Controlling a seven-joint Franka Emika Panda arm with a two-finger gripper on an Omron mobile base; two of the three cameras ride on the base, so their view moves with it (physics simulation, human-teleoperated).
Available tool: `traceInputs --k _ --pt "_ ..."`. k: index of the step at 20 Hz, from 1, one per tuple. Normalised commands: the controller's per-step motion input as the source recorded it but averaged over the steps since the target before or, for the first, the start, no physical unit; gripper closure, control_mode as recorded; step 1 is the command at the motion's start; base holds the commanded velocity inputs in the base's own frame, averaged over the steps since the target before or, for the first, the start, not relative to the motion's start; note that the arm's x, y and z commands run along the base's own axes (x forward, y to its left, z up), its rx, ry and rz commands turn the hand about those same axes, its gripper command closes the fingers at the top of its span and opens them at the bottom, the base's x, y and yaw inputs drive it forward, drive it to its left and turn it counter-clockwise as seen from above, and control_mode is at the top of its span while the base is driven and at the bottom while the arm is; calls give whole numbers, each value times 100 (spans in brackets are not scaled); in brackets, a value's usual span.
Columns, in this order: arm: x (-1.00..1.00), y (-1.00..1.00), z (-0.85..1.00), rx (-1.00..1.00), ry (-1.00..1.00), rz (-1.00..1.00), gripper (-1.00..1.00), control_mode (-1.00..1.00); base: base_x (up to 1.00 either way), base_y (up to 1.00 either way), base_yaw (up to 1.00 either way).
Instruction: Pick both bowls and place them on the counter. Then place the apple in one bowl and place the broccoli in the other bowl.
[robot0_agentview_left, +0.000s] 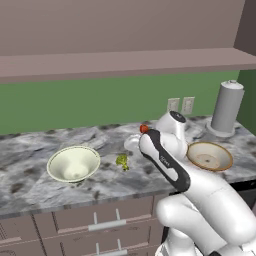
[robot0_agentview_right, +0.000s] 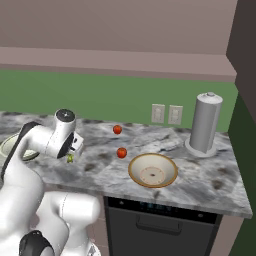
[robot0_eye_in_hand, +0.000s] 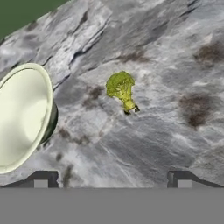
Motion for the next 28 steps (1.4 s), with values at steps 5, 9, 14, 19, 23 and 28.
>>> traceInputs --k 5,9,14,19,23,28 --pt "1 0 -46 -11 11 0 -100 -100 0 0 0" --pt "24 6 -37 -5 4 0 -100 -100 0 0 0" --pt "34 3 -14 -2 4 3 -100 -100 0 0 0" --pt "31 10 -10 -7 7 3 -100 -100 0 0 0" --pt "22 16 -13 -10 12 6 -100 -100 0 0 0" --pt "11 2 -27 -7 11 8 -100 -100 0 0 0"
